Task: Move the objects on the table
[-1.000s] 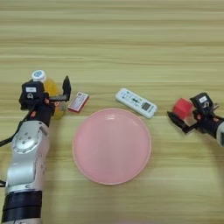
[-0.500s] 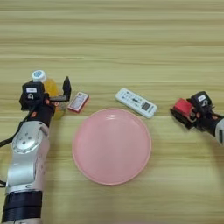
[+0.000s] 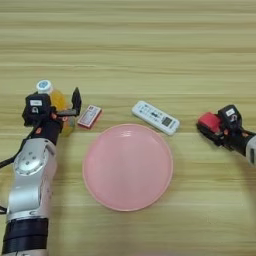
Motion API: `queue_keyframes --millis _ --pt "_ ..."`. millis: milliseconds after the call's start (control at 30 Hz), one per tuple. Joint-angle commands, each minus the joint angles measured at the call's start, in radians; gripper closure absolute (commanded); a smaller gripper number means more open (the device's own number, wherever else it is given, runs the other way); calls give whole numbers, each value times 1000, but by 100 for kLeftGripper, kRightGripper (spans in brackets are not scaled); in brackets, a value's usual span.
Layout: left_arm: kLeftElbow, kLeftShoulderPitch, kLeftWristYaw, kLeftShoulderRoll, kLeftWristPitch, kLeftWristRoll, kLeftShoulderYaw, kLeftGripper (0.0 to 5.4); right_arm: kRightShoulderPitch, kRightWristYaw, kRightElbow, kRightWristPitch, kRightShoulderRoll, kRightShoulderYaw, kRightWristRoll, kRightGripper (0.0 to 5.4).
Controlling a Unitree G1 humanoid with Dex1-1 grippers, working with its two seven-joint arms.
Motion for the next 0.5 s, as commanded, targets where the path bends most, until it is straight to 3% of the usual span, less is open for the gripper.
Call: queue_keyframes --millis 33,500 --pt "8 -14 -1 3 4 2 -2 0 -11 4 -35 6 1 -3 2 304" --pt "21 -21 -1 0 -3 2 -3 0 -12 20 -269 60 -11 2 37 305"
